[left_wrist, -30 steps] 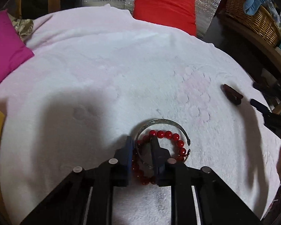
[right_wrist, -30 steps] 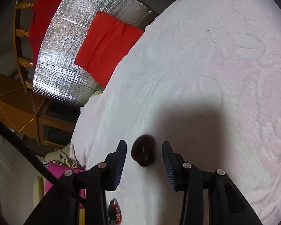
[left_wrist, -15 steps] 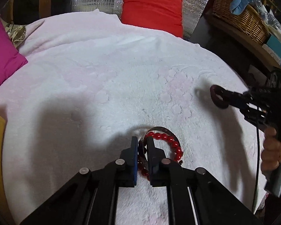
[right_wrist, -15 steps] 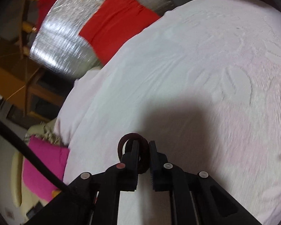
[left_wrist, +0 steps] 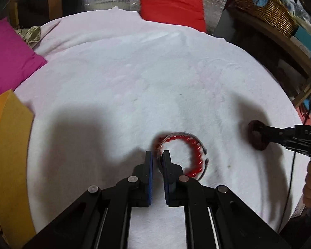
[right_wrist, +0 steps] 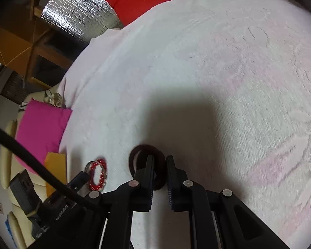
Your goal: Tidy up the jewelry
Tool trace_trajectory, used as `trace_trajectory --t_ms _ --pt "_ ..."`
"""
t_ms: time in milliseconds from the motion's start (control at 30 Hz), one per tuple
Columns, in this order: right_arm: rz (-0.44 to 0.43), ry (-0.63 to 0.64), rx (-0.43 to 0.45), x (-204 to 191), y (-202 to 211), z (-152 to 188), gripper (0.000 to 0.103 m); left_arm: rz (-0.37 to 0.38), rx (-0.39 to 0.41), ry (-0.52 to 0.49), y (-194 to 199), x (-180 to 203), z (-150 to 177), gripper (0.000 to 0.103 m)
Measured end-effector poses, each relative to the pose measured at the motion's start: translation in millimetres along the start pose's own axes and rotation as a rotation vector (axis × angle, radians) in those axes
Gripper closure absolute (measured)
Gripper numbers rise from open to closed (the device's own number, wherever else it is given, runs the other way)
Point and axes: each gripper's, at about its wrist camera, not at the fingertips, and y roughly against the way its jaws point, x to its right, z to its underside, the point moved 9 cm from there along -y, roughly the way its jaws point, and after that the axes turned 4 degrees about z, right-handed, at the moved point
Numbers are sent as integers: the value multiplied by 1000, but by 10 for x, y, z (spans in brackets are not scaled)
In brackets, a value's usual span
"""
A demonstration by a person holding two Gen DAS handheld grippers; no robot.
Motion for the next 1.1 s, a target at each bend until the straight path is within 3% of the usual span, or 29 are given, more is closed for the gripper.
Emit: trace_trajectory --t_ms 200,467,700,1000,1033,1067,1100 --pt "-11 -17 16 93 95 8 88 4 26 -11 53 -55 -57 94" --pt "-12 -78 -8 185 77 -145 88 -34 3 -16 -48 -182 -52 94" --pt "-1 -130 14 352 153 -271 88 -36 1 -78 -98 -61 -58 94" --pt "-13 -120 13 340 188 -286 85 -23 14 -69 -95 -1 -93 93" --pt "-14 -119 16 335 197 -293 85 -26 22 -84 -70 30 -101 91" --pt "-14 -118 20 344 205 -299 85 -32 27 -95 -53 59 -112 79" --pt "-13 -120 22 351 208 -305 85 -38 32 -100 -31 72 -111 57"
